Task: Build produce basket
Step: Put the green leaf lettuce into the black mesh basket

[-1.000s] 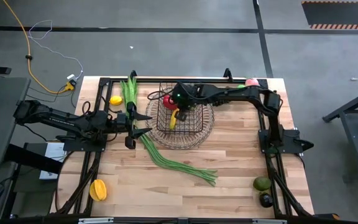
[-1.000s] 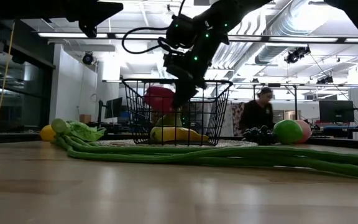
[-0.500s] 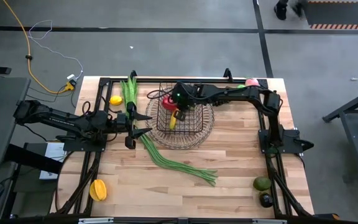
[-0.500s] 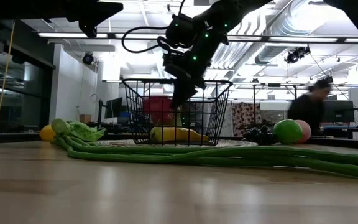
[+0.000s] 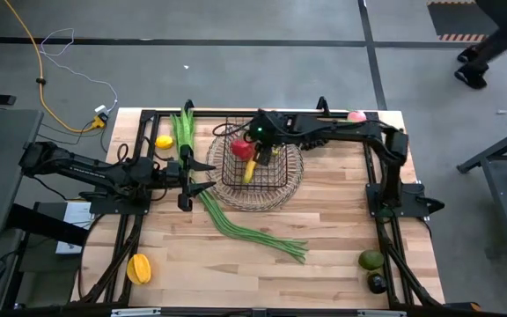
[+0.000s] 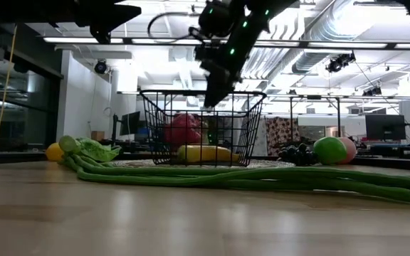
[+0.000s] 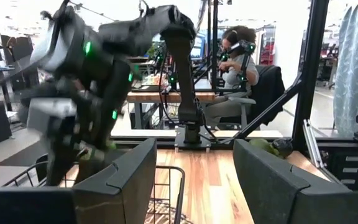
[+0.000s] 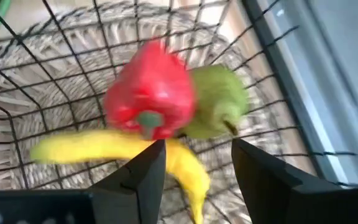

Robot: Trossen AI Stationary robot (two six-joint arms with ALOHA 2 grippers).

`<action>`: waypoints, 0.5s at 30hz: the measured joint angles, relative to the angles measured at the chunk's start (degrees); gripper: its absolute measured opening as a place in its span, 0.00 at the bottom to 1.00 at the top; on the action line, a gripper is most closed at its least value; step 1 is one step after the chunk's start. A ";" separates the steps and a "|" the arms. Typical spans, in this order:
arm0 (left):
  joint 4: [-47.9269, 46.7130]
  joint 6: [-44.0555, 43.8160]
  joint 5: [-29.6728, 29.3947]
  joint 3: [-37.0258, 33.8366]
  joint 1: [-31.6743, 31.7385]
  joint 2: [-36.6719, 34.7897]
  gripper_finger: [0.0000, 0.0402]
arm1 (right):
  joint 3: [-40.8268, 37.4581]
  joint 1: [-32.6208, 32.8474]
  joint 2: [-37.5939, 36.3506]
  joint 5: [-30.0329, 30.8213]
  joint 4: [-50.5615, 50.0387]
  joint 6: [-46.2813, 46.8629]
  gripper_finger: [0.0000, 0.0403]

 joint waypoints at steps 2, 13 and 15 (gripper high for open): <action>-0.44 0.07 -0.02 0.00 0.00 0.00 0.50 | 0.00 0.61 -2.18 0.14 -2.02 0.10 0.44; -1.22 -0.99 0.00 0.00 -0.02 0.00 0.50 | -22.37 5.38 -20.89 1.97 15.77 1.55 0.44; -1.21 -0.97 0.00 0.00 -0.02 0.00 0.50 | -30.57 5.89 -26.26 1.92 24.51 2.49 0.44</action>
